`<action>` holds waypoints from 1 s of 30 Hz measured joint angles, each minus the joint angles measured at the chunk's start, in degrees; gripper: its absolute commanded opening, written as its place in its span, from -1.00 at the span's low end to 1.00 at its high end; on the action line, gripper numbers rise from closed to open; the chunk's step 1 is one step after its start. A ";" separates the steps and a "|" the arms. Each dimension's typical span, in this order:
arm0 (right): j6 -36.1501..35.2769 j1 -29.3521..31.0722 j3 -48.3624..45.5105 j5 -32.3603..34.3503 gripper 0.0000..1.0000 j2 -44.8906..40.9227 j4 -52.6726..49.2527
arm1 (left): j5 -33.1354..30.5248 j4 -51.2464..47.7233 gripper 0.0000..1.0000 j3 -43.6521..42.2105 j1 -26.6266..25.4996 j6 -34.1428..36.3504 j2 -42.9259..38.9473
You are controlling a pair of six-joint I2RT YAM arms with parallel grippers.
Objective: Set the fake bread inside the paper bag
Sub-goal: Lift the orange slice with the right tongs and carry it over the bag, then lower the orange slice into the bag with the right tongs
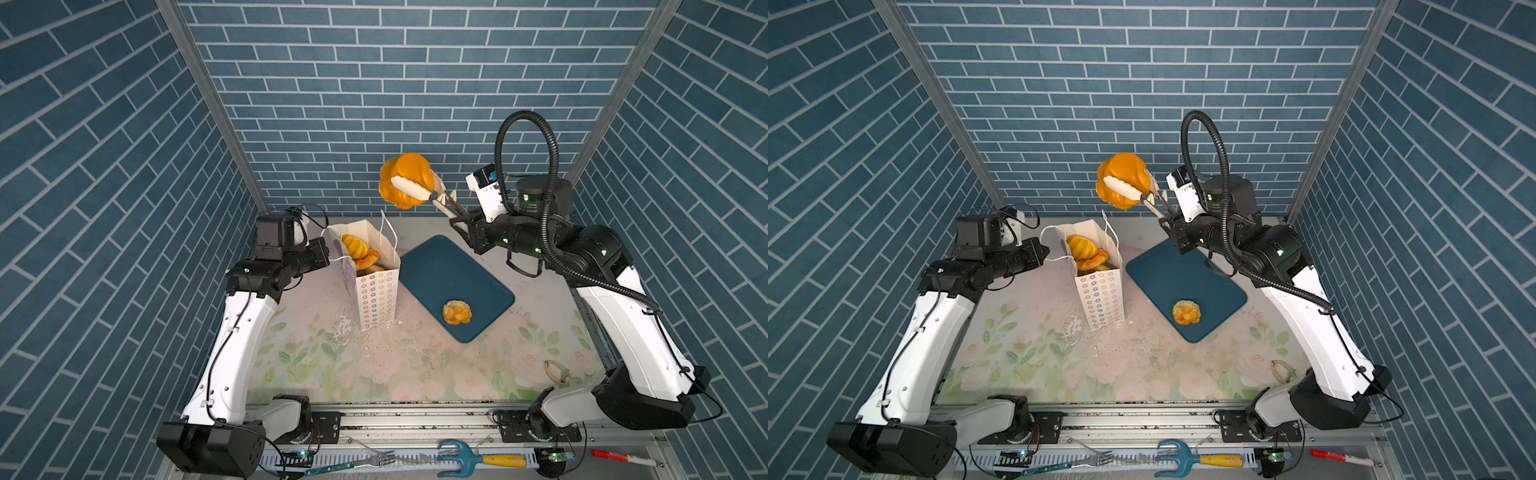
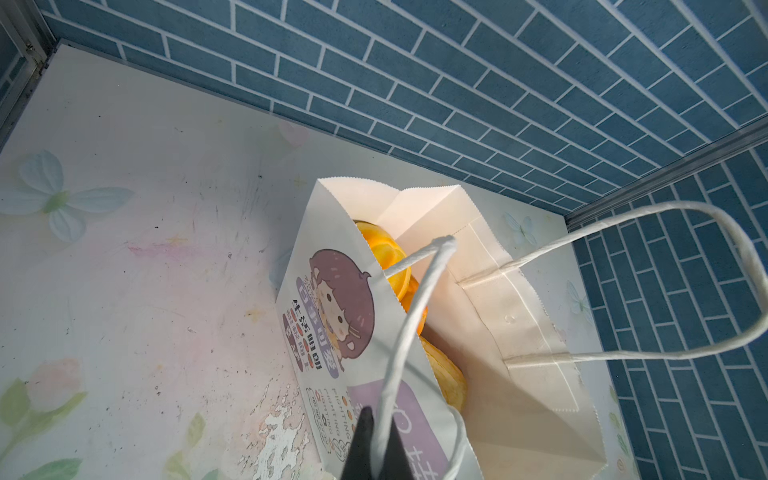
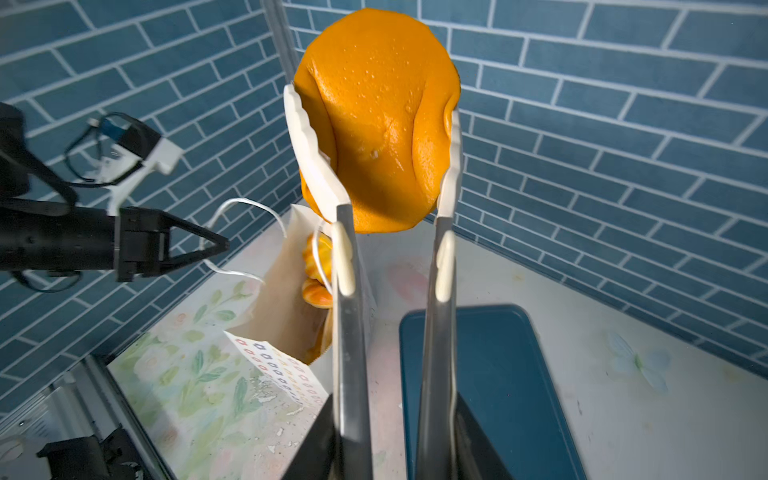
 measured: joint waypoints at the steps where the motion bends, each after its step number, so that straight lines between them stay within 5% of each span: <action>1: -0.70 0.81 0.87 -0.44 -0.39 0.57 0.37 | 0.00 0.07 -1.00 -0.11 0.00 -0.02 -0.17; 13: -4.07 8.48 3.85 -3.85 -0.39 7.17 -1.40 | -0.33 0.04 -1.00 -0.33 -0.04 -0.13 -2.58; 22: -2.69 10.23 -7.28 -1.46 -0.38 6.34 -3.08 | -0.52 -0.92 -1.00 -0.33 -0.04 -0.09 -3.02; 30: -0.83 10.84 -8.17 2.36 -0.38 4.98 -6.51 | -0.52 -1.25 -1.00 -0.33 -0.09 0.11 -3.04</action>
